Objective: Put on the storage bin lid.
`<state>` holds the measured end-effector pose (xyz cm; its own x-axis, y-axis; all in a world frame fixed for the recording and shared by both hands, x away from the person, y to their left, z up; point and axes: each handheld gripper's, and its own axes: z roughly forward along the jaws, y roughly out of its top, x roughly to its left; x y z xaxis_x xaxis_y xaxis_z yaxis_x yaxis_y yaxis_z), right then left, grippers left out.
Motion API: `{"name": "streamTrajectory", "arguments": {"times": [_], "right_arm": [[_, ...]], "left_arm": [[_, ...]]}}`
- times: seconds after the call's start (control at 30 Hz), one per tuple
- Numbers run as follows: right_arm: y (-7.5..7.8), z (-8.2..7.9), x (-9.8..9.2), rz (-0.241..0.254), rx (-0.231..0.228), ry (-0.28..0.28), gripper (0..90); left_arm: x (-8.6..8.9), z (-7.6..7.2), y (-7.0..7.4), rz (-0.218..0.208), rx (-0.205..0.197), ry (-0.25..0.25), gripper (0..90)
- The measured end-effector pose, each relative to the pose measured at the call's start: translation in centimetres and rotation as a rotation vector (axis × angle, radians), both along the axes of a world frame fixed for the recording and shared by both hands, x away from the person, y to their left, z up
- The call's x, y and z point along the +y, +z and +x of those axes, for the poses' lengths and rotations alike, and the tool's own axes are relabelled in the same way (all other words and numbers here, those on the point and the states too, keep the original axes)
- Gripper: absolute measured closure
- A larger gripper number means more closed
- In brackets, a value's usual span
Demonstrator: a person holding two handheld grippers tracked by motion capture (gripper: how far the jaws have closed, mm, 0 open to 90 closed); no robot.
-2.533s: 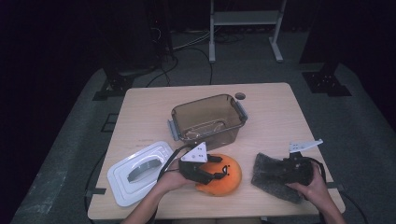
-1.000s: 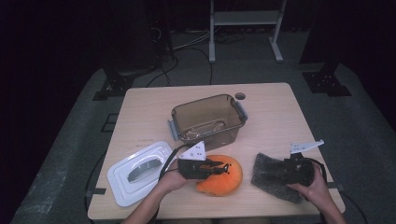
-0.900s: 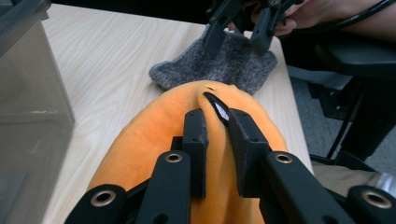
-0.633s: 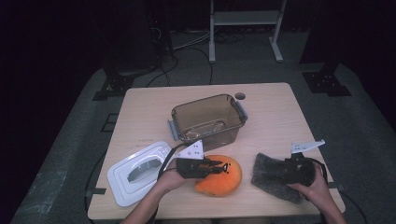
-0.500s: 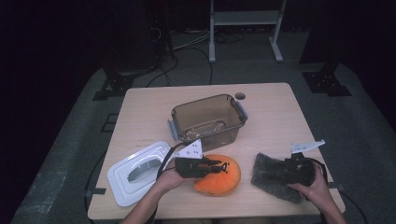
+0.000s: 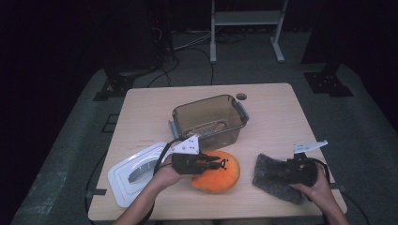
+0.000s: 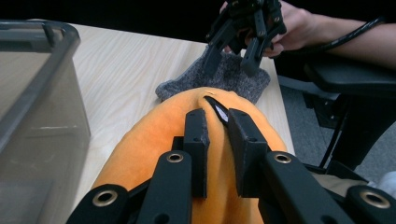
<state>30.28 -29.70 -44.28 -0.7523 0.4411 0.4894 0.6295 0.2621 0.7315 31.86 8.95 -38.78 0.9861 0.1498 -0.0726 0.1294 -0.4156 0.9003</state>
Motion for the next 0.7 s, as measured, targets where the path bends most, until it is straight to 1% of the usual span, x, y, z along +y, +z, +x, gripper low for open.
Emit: {"name": "streamTrajectory", "arguments": {"times": [0.03, 0.07, 0.1, 0.13, 0.17, 0.2, 0.23, 0.27, 0.3, 0.33, 0.37, 0.4, 0.5, 0.57, 0.63, 0.67, 0.7], "right_arm": [[0.0, 0.0, 0.0, 0.0, 0.0, 0.0, 34.9], [-0.1, 0.0, 0.0, -0.002, 0.005, 0.001, 34.9], [-0.1, 0.0, 0.0, -0.002, 0.005, 0.001, 34.9], [-0.1, 0.0, 0.0, -0.003, 0.007, 0.002, 34.9], [-0.1, 0.0, 0.0, -0.003, 0.007, 0.002, 34.9], [-0.1, 0.0, 0.0, -0.002, 0.009, 0.003, 34.9], [-0.1, 0.0, 0.0, -0.002, 0.009, 0.003, 34.9], [-0.2, 0.0, 0.0, -0.005, 0.009, 0.004, 34.8], [-0.2, 0.0, 0.1, -0.004, 0.01, 0.004, 34.8], [-0.2, 0.1, 0.1, -0.004, 0.01, 0.005, 34.9], [-0.2, 0.1, 0.1, -0.004, 0.01, 0.005, 34.9], [-0.2, 0.1, 0.1, -0.004, 0.01, 0.006, 34.8], [-0.3, 0.1, 0.1, -0.003, 0.012, 0.004, 34.8], [-0.3, 0.1, 0.1, -0.003, 0.013, 0.005, 34.8], [-0.3, 0.1, 0.1, -0.001, 0.014, 0.007, 34.8], [-0.3, 0.1, 0.1, -0.004, 0.016, 0.008, 34.8], [-0.3, 0.1, 0.1, -0.004, 0.016, 0.008, 34.8]], "left_arm": [[0.0, 0.0, 0.0, 0.0, 0.0, 0.0, 78.5], [0.1, 0.0, 0.6, -0.005, 0.0, 0.008, 78.5], [0.1, 0.0, 0.6, -0.005, 0.0, 0.008, 78.5], [0.1, 0.0, 1.2, 0.001, -0.012, 0.005, 78.5], [0.1, 0.0, 1.2, 0.001, -0.012, 0.005, 78.5], [0.0, 0.0, 1.8, 0.001, -0.019, 0.001, 78.5], [0.0, 0.0, 1.8, 0.001, -0.019, 0.001, 78.6], [0.0, -0.1, 2.4, -0.002, -0.021, 0.003, 78.6], [0.0, -0.1, 2.4, -0.002, -0.021, 0.003, 78.6], [0.0, 0.0, 3.0, 0.001, -0.03, 0.002, 78.6], [0.0, 0.0, 3.0, 0.001, -0.03, 0.002, 78.6], [0.0, 0.1, 3.5, 0.0, -0.037, 0.003, 78.6], [0.2, 0.3, 4.4, -0.009, -0.042, 0.008, 78.7], [0.4, 0.5, 4.9, -0.026, -0.041, 0.008, 78.7], [0.5, 0.8, 5.5, -0.031, -0.038, 0.013, 78.7], [0.6, 1.1, 6.1, -0.023, -0.041, 0.019, 78.8], [0.6, 1.1, 6.1, -0.023, -0.041, 0.019, 78.8]]}}
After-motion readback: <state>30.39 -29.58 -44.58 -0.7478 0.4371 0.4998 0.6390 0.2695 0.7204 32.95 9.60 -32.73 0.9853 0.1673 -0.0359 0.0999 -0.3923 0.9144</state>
